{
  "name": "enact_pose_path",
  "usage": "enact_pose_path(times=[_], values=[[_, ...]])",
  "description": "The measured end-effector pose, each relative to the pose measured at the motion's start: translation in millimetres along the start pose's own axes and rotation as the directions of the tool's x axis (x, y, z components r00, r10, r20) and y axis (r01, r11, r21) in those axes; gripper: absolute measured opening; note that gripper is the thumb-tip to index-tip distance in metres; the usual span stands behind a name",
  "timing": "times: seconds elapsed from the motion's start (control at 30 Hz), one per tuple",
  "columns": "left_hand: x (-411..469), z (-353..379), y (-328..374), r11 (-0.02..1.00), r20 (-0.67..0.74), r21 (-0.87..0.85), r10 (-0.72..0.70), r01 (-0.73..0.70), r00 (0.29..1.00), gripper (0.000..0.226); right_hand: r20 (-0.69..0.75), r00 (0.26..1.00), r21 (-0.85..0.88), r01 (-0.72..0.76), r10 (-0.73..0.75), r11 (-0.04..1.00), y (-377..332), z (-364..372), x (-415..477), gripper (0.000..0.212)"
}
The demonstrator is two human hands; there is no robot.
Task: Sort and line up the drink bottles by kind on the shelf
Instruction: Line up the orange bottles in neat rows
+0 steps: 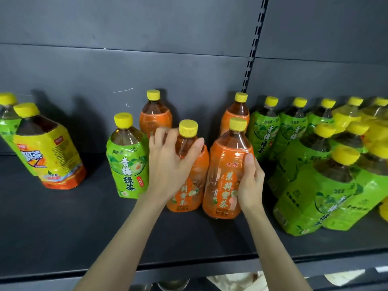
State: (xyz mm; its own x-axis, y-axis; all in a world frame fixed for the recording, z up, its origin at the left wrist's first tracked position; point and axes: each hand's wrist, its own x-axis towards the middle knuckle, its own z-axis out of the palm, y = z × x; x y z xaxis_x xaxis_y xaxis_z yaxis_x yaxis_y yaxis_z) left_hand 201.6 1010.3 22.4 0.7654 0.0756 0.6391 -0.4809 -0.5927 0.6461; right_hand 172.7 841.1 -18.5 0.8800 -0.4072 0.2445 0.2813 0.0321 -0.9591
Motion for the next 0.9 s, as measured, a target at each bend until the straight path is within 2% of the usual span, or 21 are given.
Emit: enact_pose_path(times=[0.07, 0.13, 0.23, 0.3, 0.4, 0.6, 0.83, 0.9], values=[[-10, -6, 7, 0.994, -0.056, -0.103, -0.041, 0.035, 0.998, 0.045, 0.013, 1.0, 0.032, 0.007, -0.007, 0.999, -1, -4, 1, 0.057], [-19, -10, 7, 0.969, -0.072, -0.237, -0.083, 0.064, 0.994, 0.044, 0.031, 1.0, 0.034, -0.004, 0.003, 0.999, -1, -6, 1, 0.063], [-37, -11, -4, 0.844, 0.102, -0.476, -0.226, 0.247, 0.969, 0.072, 0.043, 0.999, 0.013, -0.028, 0.027, 1.0, -2, -3, -2, 0.075], [-52, -9, -13, 0.727, 0.257, -0.561, -0.302, 0.396, 0.918, 0.075, 0.041, 0.998, 0.016, -0.058, 0.057, 0.998, -1, -2, -6, 0.08], [-64, -5, -17, 0.673, 0.304, -0.581, -0.342, 0.457, 0.889, 0.067, 0.038, 0.997, 0.02, -0.072, 0.071, 0.997, -2, -2, -17, 0.086], [-81, -12, 6, 0.701, 0.209, -0.561, -0.395, 0.441, 0.895, 0.054, -0.067, 0.993, 0.04, -0.096, 0.098, 0.995, -16, -14, -56, 0.077], [-118, -13, 67, 0.693, 0.273, -0.531, -0.404, 0.487, 0.873, 0.056, -0.194, 0.973, -0.003, -0.129, 0.126, 0.992, -48, -74, -100, 0.062], [-131, -2, 93, 0.694, 0.301, -0.518, -0.399, 0.5, 0.866, 0.054, -0.221, 0.969, 0.009, -0.115, 0.114, 0.993, -60, -102, -111, 0.065]])
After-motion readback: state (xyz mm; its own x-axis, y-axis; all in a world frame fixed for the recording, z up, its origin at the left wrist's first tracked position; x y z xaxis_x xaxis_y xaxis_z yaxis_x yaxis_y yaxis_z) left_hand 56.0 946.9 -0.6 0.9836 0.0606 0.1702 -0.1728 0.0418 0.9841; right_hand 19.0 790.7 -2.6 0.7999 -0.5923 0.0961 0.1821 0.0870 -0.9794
